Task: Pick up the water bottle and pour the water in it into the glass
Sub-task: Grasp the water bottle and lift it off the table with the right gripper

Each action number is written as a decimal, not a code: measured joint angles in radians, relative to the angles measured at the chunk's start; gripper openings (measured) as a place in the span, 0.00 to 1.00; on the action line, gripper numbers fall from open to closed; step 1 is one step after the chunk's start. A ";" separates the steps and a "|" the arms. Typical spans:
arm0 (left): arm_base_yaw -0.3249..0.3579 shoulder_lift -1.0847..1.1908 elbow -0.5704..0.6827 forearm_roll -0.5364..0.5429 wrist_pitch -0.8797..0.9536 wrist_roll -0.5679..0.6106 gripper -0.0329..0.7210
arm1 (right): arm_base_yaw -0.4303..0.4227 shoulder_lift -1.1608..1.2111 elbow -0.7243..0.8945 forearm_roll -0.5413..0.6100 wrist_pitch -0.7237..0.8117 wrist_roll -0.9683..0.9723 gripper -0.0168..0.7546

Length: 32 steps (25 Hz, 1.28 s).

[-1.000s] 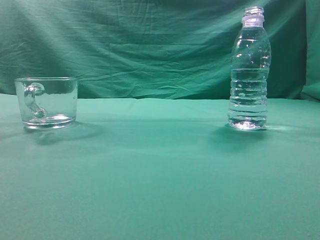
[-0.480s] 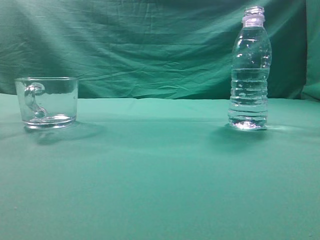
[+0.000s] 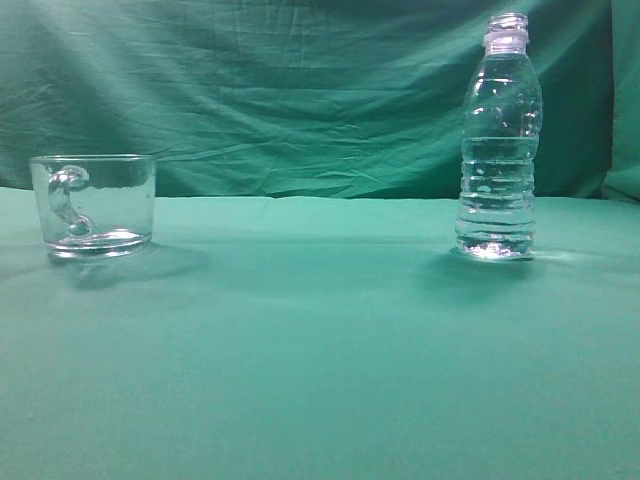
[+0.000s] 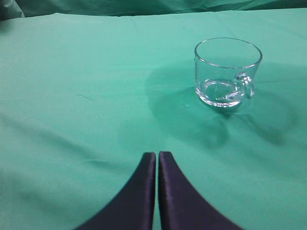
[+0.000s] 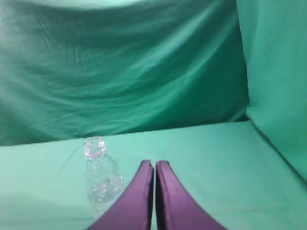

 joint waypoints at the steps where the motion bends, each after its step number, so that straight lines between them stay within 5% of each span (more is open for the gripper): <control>1: 0.000 0.000 0.000 0.000 0.000 0.000 0.04 | 0.000 0.052 -0.020 0.000 0.011 0.000 0.02; 9: 0.000 0.000 0.000 0.000 0.000 0.000 0.04 | 0.023 0.397 -0.049 0.002 -0.135 -0.002 0.02; 19: 0.000 0.000 0.000 0.000 0.000 0.000 0.04 | 0.306 0.766 -0.051 -0.046 -0.485 -0.004 0.02; 23: 0.000 0.000 0.000 0.000 0.000 0.000 0.04 | 0.351 0.925 -0.058 -0.075 -0.687 -0.004 0.21; 29: 0.000 0.000 0.000 0.000 0.000 0.000 0.04 | 0.354 1.097 -0.059 -0.077 -0.856 -0.004 0.78; 32: 0.000 0.000 0.000 0.000 0.000 0.000 0.04 | 0.354 1.170 -0.061 -0.061 -0.896 0.009 0.85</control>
